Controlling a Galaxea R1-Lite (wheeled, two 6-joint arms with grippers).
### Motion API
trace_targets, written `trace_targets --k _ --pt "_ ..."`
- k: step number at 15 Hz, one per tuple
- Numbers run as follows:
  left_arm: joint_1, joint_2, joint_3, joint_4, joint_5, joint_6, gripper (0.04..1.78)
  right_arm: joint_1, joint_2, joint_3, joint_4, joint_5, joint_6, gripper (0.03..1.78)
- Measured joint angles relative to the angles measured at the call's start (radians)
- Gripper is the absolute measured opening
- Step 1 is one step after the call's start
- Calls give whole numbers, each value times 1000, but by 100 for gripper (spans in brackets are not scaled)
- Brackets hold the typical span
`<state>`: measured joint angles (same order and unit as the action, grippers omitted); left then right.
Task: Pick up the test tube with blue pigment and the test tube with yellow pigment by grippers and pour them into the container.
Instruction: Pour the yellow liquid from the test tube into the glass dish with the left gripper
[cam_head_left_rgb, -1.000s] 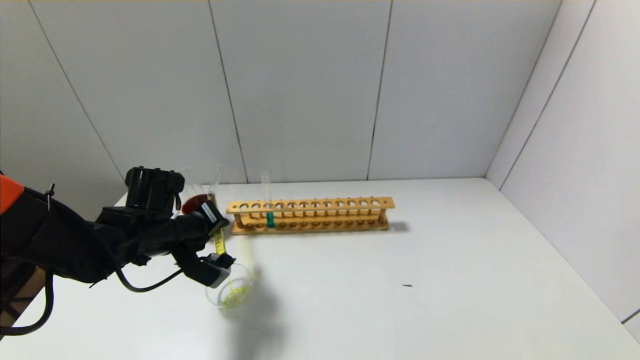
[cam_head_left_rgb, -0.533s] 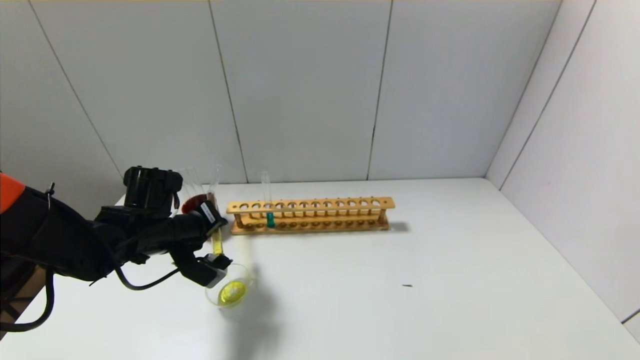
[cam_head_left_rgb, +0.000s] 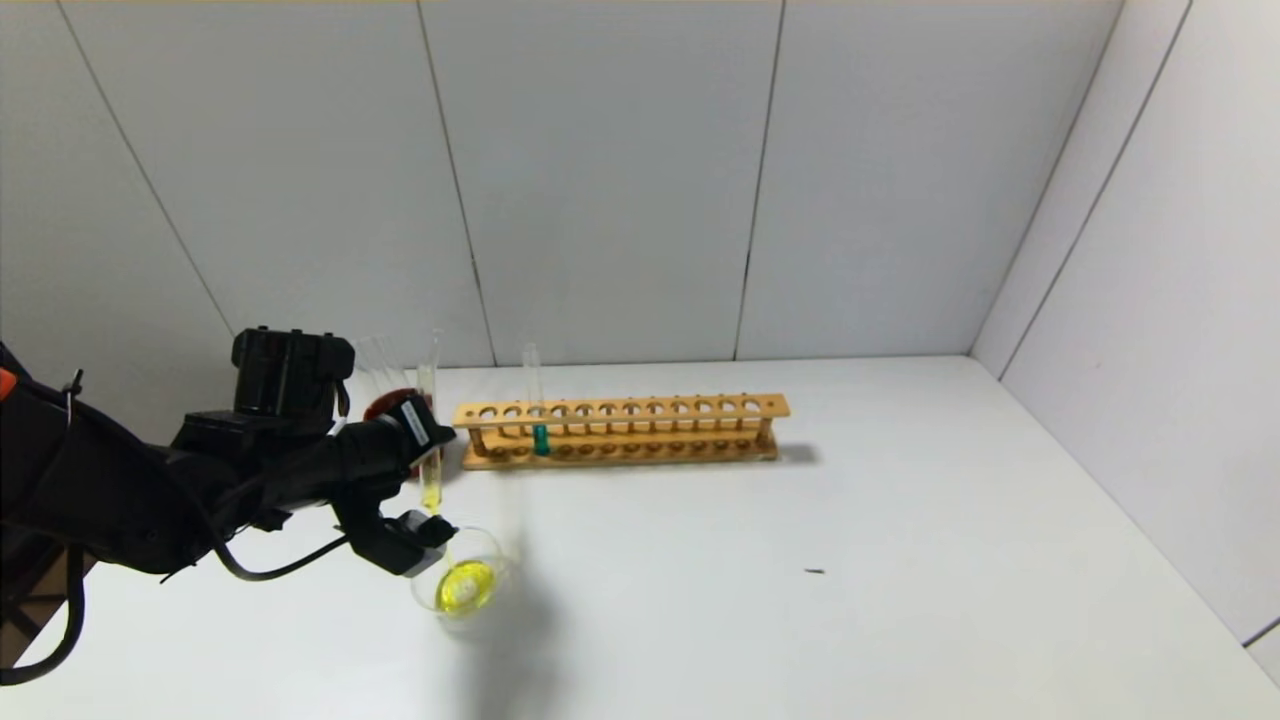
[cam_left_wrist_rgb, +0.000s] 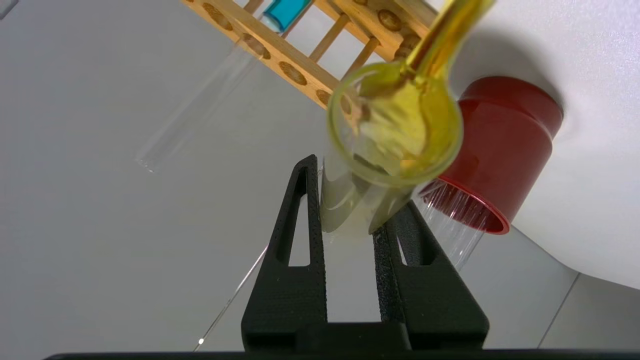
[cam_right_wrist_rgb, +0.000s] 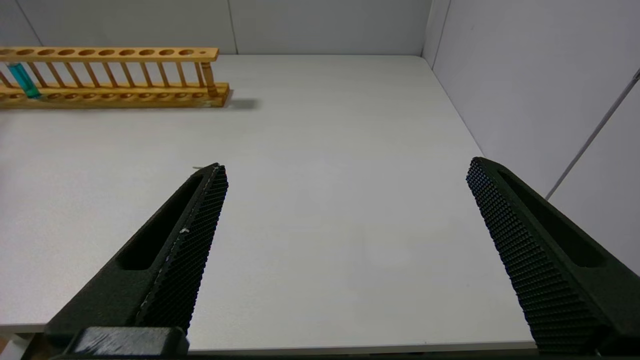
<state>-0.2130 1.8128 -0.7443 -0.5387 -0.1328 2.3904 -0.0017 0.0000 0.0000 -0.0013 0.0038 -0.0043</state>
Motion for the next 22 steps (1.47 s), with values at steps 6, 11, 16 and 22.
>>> trace_targets --k 6,11,16,22 --pt "-29 -16 14 -7 1 -2 32 0 0 0 0 0 0 175" --pt "-15 -16 13 -19 3 1 32 0 0 0 0 0 0 175" --pt "-15 -19 14 -20 1 34 32 0 0 0 0 0 0 175" --pt "-15 -62 45 -25 15 54 32 0 0 0 0 0 0 175"
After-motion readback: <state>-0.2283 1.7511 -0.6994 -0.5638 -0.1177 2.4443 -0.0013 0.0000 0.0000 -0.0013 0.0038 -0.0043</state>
